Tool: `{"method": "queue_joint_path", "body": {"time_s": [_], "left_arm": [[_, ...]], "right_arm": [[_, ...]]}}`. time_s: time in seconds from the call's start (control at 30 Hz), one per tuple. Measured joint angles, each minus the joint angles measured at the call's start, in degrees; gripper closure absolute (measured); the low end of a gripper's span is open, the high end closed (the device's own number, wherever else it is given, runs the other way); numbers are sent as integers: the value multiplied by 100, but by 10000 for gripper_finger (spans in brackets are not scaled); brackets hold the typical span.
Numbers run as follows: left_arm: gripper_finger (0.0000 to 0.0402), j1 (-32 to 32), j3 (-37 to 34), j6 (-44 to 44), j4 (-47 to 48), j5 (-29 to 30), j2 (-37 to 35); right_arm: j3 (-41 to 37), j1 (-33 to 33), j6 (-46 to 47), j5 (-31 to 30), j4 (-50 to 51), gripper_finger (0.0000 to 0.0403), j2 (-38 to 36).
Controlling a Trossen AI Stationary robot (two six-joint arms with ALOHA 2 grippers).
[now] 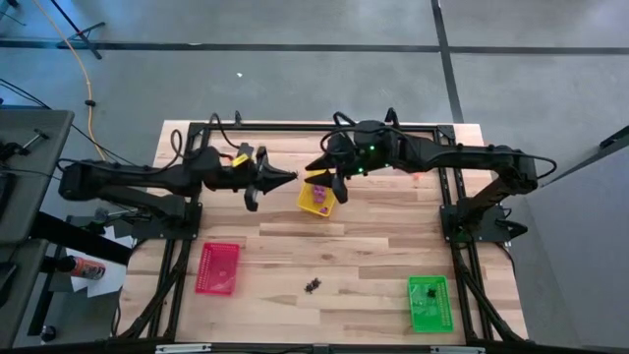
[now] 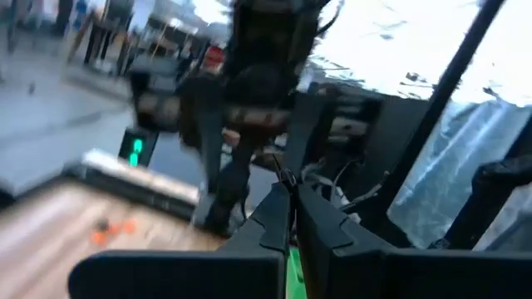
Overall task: Sort Halloween decoration
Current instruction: Put the black spider toy into the green bin
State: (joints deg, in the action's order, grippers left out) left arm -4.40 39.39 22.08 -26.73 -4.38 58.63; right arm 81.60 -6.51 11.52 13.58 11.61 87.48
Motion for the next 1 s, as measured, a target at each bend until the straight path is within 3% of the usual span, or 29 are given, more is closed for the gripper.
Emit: {"method": "queue_joint_path", "body": {"time_s": [0.13, 0.3, 0.67, 1.0], "left_arm": [[401, 96, 400, -572, 352, 59, -7], [401, 106, 612, -725, 1037, 85, 2], [401, 106, 617, -827, 993, 112, 65], [401, 56, 614, -937, 694, 271, 374]], "right_arm": [[0, 150, -41, -40, -308, 232, -11], [0, 306, -269, -587, -625, 255, -15], [0, 325, -246, -814, -677, 319, -7], [0, 323, -240, -903, -680, 336, -4]]}}
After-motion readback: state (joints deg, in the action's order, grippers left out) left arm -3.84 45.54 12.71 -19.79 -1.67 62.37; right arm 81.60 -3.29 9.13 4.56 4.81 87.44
